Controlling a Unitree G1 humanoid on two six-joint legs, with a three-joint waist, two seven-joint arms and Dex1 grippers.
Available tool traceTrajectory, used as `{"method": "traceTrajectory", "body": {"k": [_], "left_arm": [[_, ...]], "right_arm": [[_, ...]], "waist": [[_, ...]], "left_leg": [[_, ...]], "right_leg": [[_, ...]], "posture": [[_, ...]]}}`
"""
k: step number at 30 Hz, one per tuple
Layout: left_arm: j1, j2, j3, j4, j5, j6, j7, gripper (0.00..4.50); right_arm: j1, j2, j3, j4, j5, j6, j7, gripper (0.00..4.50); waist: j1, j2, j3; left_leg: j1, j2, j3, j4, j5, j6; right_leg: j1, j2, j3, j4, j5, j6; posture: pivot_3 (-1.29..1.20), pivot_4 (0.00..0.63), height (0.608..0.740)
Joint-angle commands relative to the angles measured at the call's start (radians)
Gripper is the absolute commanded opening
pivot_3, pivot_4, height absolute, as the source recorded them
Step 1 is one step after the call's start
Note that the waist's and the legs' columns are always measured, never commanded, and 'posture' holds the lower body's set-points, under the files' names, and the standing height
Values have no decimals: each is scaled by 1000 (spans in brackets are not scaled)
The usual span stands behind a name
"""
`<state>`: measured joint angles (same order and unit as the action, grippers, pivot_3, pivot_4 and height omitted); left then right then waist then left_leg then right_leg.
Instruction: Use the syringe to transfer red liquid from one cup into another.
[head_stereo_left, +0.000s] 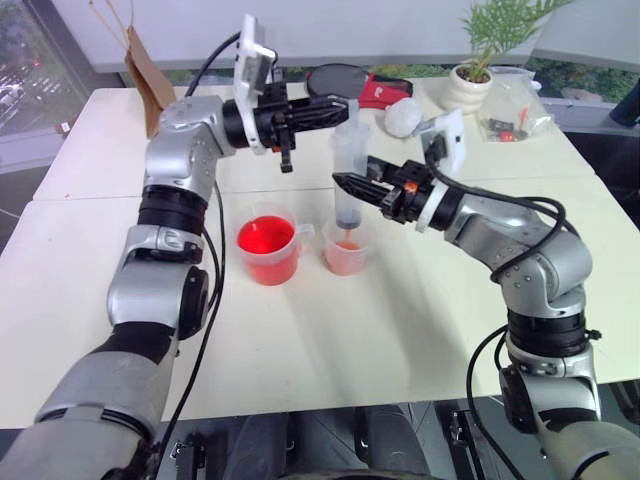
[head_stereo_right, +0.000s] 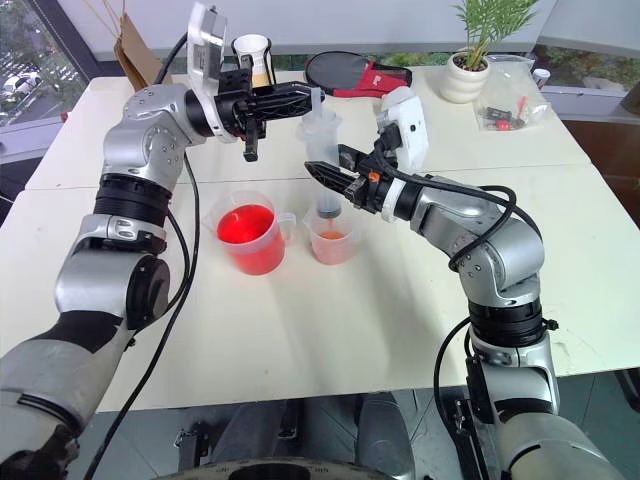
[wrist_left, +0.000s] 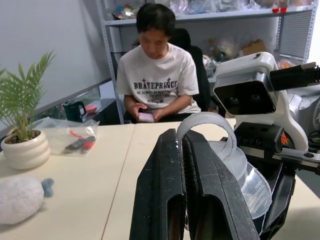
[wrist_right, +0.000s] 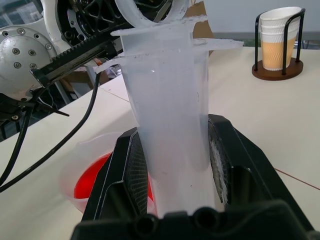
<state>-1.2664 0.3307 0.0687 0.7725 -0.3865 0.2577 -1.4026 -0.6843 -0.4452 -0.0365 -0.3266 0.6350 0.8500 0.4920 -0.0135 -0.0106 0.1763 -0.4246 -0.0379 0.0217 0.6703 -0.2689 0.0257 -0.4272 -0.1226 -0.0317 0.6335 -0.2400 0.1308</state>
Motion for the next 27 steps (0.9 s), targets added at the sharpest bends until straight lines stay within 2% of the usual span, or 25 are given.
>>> {"method": "traceTrajectory", "body": {"k": [1, 4, 8, 11, 14, 17, 19, 20, 24, 27], "left_arm": [[-51, 28, 33, 45, -20, 53, 14, 1800], [-88, 89, 84, 62, -52, 110, 24, 3299], [-49, 220, 118, 22, -85, 198, -40, 3299], [46, 300, 117, -94, -102, 267, -60, 3299], [210, 372, 123, -385, -157, 390, -22, 3299], [337, 418, 129, -627, -208, 485, 29, 3299], [440, 444, 156, -820, -304, 608, 78, 3299], [469, 446, 168, -879, -343, 651, 103, 3299], [717, 492, 131, -1159, -351, 636, 149, 3299], [737, 429, 169, -1191, -440, 696, 269, 3299]], "right_arm": [[-83, -5, -82, -89, 51, -26, -14, 1385], [-79, -7, -90, -95, 64, -11, -16, 1385], [-82, -8, -112, -87, 86, -3, -31, 1385], [-146, 3, -200, -9, 143, 32, -92, 1385], [-298, -93, -333, 210, 228, 204, -155, 1385], [-405, -212, -388, 411, 267, 417, -168, 1385], [-456, -351, -307, 607, 230, 669, -137, 1385], [-468, -397, -264, 667, 225, 733, -118, 1385], [-432, -471, -113, 866, 246, 764, -94, 1385], [-441, -472, -58, 932, 208, 764, -78, 1385]], "waist": [[-1, 0, 0], [-2, 0, 0], [-11, 0, 0], [-13, 0, 0], [-6, 1, 0], [10, 0, 0], [16, 0, 0], [18, 0, 0], [4, 1, -1], [-2, 2, 1]], "left_leg": [[0, 0, 0, 0, 0, 0], [0, 0, 0, 0, 0, 0], [0, 1, 0, -1, 0, 0], [0, 1, 0, -1, 0, 0], [0, 1, 0, -1, 0, 0], [-1, 0, -4, 0, 0, 0], [-2, -1, -4, -1, 0, 0], [-2, -1, -4, -1, 0, 0], [0, -1, -1, -3, -1, 1], [0, 0, 1, -3, 0, 1]], "right_leg": [[0, 0, 0, 0, 0, 0], [0, 0, 0, 0, 0, 0], [-1, 1, 0, 0, 0, 0], [-1, 1, 0, 1, 0, 0], [-1, 1, 1, 1, 0, 0], [1, 0, 1, 0, 0, 0], [1, 0, 2, -2, 0, -1], [1, -1, 3, -3, 0, -1], [2, -3, 3, -5, 0, -1], [1, -3, 3, -4, 0, -1]], "posture": [[0, 150, 740], [0, 150, 740], [0, 150, 740], [0, 150, 740], [0, 150, 740], [0, 150, 740], [0, 150, 740], [0, 150, 740], [0, 150, 740], [0, 150, 740]]}}
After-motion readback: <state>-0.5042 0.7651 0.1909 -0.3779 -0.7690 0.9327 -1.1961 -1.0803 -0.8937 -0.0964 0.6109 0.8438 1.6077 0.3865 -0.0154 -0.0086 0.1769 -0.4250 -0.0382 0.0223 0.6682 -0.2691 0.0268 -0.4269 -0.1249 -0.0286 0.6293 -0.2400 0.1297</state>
